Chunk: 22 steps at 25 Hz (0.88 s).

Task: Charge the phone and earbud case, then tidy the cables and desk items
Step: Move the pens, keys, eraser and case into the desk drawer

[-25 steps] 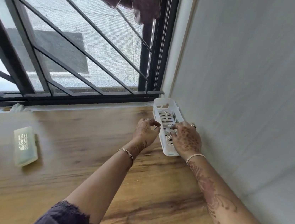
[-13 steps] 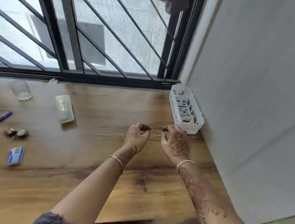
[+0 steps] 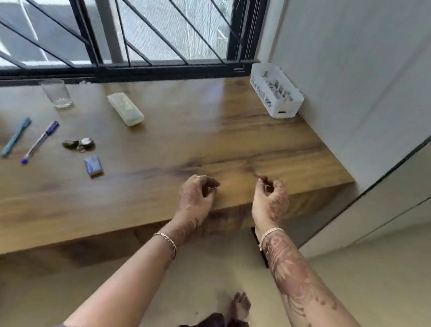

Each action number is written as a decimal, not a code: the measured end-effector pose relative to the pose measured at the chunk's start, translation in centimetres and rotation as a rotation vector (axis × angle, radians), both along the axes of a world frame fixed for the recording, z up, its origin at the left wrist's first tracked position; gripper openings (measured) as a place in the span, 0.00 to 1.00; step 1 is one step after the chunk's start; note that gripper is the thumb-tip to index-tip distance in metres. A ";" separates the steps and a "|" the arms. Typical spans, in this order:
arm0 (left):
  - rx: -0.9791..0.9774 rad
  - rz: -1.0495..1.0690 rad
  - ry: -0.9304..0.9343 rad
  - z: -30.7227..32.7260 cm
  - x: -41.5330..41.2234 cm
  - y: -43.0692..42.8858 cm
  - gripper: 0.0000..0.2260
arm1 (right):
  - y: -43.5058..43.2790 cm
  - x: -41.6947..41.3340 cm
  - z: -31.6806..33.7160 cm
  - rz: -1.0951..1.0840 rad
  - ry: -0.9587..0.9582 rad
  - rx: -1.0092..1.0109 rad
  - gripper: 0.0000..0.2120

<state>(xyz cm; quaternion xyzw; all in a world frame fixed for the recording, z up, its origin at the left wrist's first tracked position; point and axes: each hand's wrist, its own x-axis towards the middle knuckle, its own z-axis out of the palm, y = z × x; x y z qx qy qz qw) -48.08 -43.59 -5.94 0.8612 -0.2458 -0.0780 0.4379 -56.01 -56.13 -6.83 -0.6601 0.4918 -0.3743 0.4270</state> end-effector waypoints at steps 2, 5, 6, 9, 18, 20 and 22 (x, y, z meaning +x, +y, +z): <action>0.016 -0.037 -0.090 -0.4 -2.3 2.7 0.06 | 1.9 -2.3 -1.4 -0.143 -0.168 0.196 0.03; 0.078 -0.107 -0.188 -0.8 -4.3 5.5 0.06 | 4.5 -4.1 -4.8 -0.212 -0.215 0.656 0.08; 0.096 -0.117 -0.229 -1.1 -4.3 6.2 0.06 | 5.5 -4.5 -5.8 -0.184 -0.197 0.791 0.11; 0.121 -0.146 -0.355 -1.3 -2.4 7.2 0.09 | 7.1 -4.2 -6.3 -0.074 -0.245 1.038 0.16; 0.078 -0.077 -0.425 -2.9 -1.7 6.2 0.14 | 8.1 0.4 -10.7 0.094 -0.559 1.189 0.40; 0.056 -0.083 -0.432 -3.1 -1.8 6.3 0.13 | 8.2 0.6 -10.8 0.111 -0.666 1.246 0.38; 0.037 -0.079 -0.426 -3.3 -2.4 6.5 0.11 | 8.2 0.3 -10.8 0.104 -0.742 1.281 0.36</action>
